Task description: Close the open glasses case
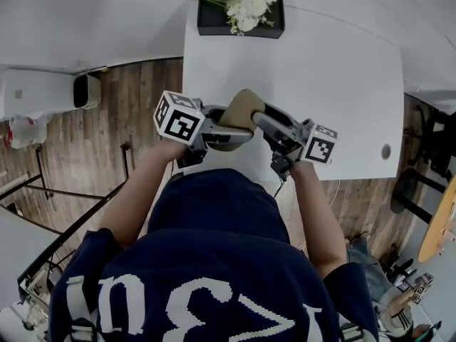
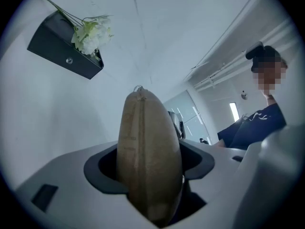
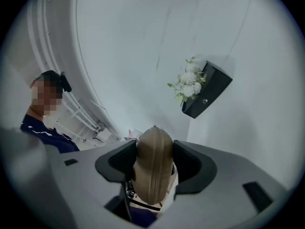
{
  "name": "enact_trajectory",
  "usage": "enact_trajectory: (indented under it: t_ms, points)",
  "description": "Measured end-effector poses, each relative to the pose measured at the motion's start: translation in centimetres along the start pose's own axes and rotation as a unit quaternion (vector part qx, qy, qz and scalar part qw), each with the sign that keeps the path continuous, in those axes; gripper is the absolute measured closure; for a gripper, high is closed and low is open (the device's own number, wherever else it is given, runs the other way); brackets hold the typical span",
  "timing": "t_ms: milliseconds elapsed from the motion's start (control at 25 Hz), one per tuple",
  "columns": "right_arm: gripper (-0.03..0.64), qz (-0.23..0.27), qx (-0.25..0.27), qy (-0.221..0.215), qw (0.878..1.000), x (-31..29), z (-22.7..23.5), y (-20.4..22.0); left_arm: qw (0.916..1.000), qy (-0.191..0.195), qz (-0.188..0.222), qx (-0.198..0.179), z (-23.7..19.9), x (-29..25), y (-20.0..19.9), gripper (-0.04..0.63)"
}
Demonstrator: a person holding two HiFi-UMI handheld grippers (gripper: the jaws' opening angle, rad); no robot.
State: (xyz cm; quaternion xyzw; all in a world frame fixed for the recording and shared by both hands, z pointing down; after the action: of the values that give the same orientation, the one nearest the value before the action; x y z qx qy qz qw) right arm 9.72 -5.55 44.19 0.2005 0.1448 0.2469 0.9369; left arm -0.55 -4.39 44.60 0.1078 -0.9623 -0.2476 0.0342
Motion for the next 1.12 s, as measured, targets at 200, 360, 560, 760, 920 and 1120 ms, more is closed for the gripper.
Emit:
enact_trajectory:
  t_ms: [200,360,560,760,920,1120]
  points:
    - [0.37,0.004,-0.048,0.003,0.999,0.4,2.1,0.5,0.9992,-0.028,0.019,-0.018,-1.2,2.0,-0.4,0.293]
    - [0.371,0.028,-0.049,0.052,0.997,1.9,5.0,-0.5,0.9952,-0.059,0.075,-0.02,-1.5,5.5,-1.8,0.295]
    - [0.374,0.008,0.082,0.225,0.971,3.2,9.2,-1.0,0.9917,-0.085,0.096,-0.012,-1.5,7.8,-2.0,0.34]
    - [0.531,0.061,0.25,0.267,0.929,4.4,6.5,-3.5,0.981,-0.133,0.108,-0.091,-0.3,7.6,-3.3,0.546]
    - [0.592,0.13,0.315,0.246,0.907,5.0,1.0,-6.6,0.9547,-0.199,0.112,-0.191,2.2,7.7,-5.8,0.563]
    - [0.592,0.195,0.393,0.231,0.869,5.2,-6.0,-10.4,0.9012,-0.275,0.141,-0.304,6.3,8.6,-9.3,0.563]
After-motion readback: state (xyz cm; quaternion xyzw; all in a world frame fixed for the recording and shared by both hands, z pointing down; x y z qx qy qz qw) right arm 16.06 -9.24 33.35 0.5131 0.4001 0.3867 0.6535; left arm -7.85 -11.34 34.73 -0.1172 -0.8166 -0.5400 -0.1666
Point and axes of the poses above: the fingertips, and each gripper's own axes: x backward along the fingers, z to its right, y out of its underside, the point moved 5 cm from there along x, backward along the fingers, and after that the axes turned 12 degrees about y, right-handed, at the moved point
